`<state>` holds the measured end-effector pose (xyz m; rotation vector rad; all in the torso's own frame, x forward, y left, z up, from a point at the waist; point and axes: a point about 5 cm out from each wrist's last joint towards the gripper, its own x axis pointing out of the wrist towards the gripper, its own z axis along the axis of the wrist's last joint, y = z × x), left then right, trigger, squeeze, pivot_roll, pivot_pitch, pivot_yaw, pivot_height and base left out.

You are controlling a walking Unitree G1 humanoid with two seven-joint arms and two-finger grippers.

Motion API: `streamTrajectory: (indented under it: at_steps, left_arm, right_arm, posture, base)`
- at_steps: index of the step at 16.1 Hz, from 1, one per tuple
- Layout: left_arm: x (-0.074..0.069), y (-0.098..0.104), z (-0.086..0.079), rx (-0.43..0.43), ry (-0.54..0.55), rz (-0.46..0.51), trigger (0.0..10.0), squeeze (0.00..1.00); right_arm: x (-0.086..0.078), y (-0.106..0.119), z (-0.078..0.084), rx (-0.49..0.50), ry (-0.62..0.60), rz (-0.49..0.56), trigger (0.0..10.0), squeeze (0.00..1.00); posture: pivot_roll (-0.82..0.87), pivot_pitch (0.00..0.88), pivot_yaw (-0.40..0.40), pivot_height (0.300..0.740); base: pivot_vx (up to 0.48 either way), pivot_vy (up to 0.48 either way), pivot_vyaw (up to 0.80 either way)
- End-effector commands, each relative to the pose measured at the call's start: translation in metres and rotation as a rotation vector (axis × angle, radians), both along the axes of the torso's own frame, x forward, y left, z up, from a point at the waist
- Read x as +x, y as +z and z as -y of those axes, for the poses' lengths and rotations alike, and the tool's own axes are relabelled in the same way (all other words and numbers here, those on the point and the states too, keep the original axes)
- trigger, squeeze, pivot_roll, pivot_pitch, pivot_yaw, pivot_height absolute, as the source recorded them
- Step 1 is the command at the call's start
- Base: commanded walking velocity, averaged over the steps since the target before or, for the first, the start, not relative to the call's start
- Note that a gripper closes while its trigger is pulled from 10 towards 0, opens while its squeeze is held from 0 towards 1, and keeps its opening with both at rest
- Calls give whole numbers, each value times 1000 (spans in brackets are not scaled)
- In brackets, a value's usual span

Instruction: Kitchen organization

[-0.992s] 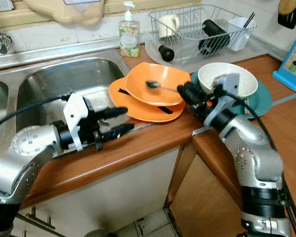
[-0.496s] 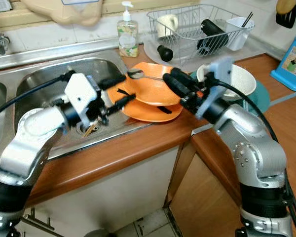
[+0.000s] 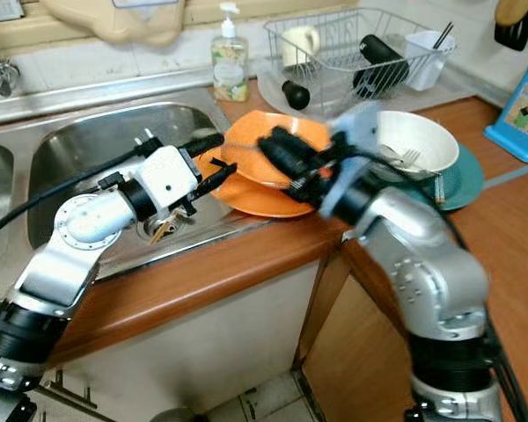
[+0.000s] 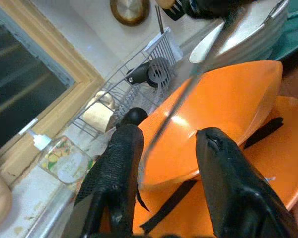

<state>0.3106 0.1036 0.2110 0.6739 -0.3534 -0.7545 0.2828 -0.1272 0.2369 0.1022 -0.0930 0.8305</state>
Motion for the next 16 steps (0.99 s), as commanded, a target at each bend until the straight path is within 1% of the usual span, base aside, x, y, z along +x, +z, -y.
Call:
streamTrajectory:
  at_steps: [1, 2, 3, 4, 5, 6, 8, 10, 11, 12, 13, 14, 15, 16]
  left_arm:
    - [2, 4, 1, 10, 4, 29, 4549, 0]
    - [3, 3, 1, 13, 4, 32, 4510, 0]
    - [6, 3, 1, 12, 20, 47, 4078, 0]
    - [6, 3, 0, 10, 24, 50, 3686, 0]
    - [6, 1, 1, 21, 22, 53, 2745, 0]
    - [7, -1, 0, 40, 25, 59, 2039, 0]
    - [8, -2, -1, 51, 34, 67, 1608, 0]
    - [9, -5, -2, 92, 38, 82, 627, 0]
    - [9, -6, -2, 105, 38, 88, 431, 0]
    - [9, -5, -2, 105, 41, 98, 0, 0]
    - [9, -5, -2, 117, 42, 107, 0, 0]
    - [10, -4, -4, 132, 54, 120, 0, 0]
    - [11, -4, -6, 137, 63, 127, 0, 0]
    - [12, -2, -10, 146, 85, 141, 0, 0]
  right_arm:
    - [-2, 8, -4, 4, 17, 27, 0, 0]
    - [-2, 8, -5, 4, 23, 24, 0, 0]
    - [-4, 7, -11, 4, 43, 14, 0, 0]
    - [-4, 7, -11, 4, 45, 12, 0, 0]
    - [-4, 6, -13, 5, 47, 8, 0, 0]
    - [-5, 6, -15, 10, 54, 5, 0, 0]
    - [-6, 6, -17, 16, 65, 1, 0, 0]
    - [-6, 6, -20, 21, 75, -4, 0, 0]
    - [-7, 7, -20, 22, 76, -5, 0, 0]
    - [-7, 6, -21, 21, 78, -7, 0, 0]
    - [-7, 7, -21, 21, 82, -8, 0, 0]
    - [-7, 7, -23, 23, 90, -10, 8392, 0]
    - [-7, 7, -23, 23, 90, -12, 10000, 0]
    - [-7, 7, -24, 26, 93, -17, 10000, 1000]
  posture:
    - [-66, 0, 40, 740]
    - [-66, 0, 40, 740]
    - [-64, 0, 38, 740]
    - [-64, 0, 38, 740]
    - [-63, 0, 37, 740]
    - [-62, 0, 37, 740]
    - [-61, 0, 36, 740]
    - [-61, 0, 33, 740]
    - [-62, 0, 31, 740]
    - [-61, 0, 30, 740]
    - [-60, 0, 28, 740]
    - [-60, 0, 26, 740]
    - [-60, 0, 26, 740]
    - [-59, 0, 25, 740]
  base:
    - [0, 0, 0]
    - [0, 0, 0]
    - [0, 0, 0]
    - [0, 0, 0]
    - [0, 0, 0]
    - [0, 0, 0]
    - [0, 0, 0]
    - [0, 0, 0]
    - [0, 0, 0]
    - [0, 0, 0]
    - [0, 0, 0]
    - [0, 0, 0]
    - [0, 0, 0]
    - [0, 0, 0]
